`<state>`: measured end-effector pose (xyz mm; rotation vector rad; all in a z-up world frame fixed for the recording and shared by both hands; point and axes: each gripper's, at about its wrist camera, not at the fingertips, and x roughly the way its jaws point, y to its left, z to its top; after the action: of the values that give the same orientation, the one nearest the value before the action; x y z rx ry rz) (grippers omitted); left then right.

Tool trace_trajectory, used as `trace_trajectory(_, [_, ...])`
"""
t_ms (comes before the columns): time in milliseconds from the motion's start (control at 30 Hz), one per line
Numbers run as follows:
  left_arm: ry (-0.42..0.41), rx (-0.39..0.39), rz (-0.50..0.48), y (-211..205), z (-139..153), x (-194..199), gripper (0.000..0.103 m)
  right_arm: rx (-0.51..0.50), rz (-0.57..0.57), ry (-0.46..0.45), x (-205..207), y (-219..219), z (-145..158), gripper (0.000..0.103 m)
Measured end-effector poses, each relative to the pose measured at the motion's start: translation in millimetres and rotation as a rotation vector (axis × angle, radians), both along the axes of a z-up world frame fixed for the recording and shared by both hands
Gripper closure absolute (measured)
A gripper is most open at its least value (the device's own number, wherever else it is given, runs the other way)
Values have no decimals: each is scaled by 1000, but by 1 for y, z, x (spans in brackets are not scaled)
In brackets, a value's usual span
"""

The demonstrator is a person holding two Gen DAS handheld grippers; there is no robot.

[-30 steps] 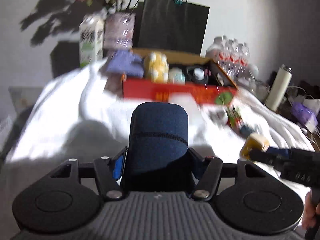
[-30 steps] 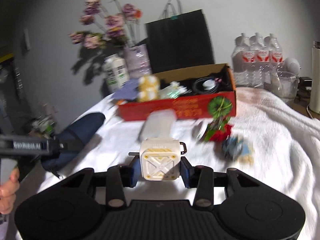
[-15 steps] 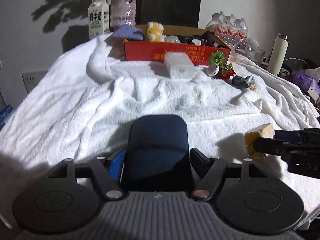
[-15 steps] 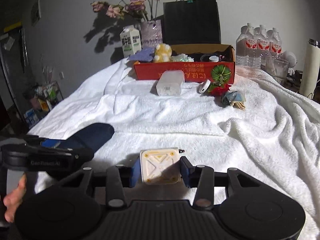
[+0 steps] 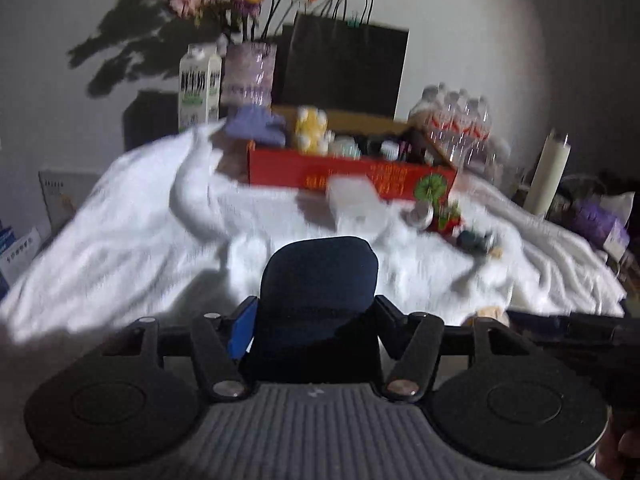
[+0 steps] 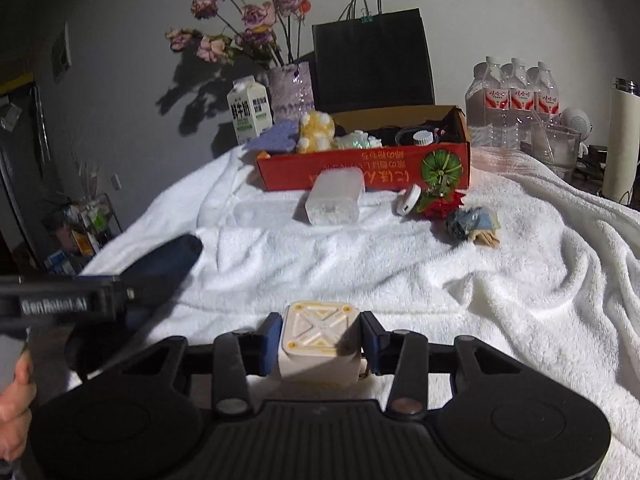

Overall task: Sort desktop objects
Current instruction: 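Carry the navy case and cream cube over the red box and release them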

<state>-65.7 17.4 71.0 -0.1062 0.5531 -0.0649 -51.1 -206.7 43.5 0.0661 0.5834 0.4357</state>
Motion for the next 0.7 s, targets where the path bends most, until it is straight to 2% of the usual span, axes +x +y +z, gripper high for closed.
trace_trajectory(167, [-91,33,17,24,53,70,41,-10,4,-97,39,-6,43,62])
trace_trajectory(233, [-120,84,59,34,67,117,41,-24,-10,-153,62,-7,61,62])
trace_trajectory(300, [-106,158,100,42,72,176,41,-38,-21,-183,95,-5,76,62])
trace_trajectory(433, [-79,318,127,45,53,290,41,-10,-22,-167,171,5,92,62])
trace_trajectory(500, [-19,314,144,45,38,331,41,-7,-30,-146,210,14,95,62])
trace_trajectory(600, [49,283,114,30,18,366,41,-45,-40,-135,259,32,94,62])
trace_trajectory(633, [61,303,105,21,12,371,40,-54,-43,-126,276,38,92,62])
trace_trajectory(700, [36,400,116,1,2,373,40,-61,-50,-105,307,47,89,62])
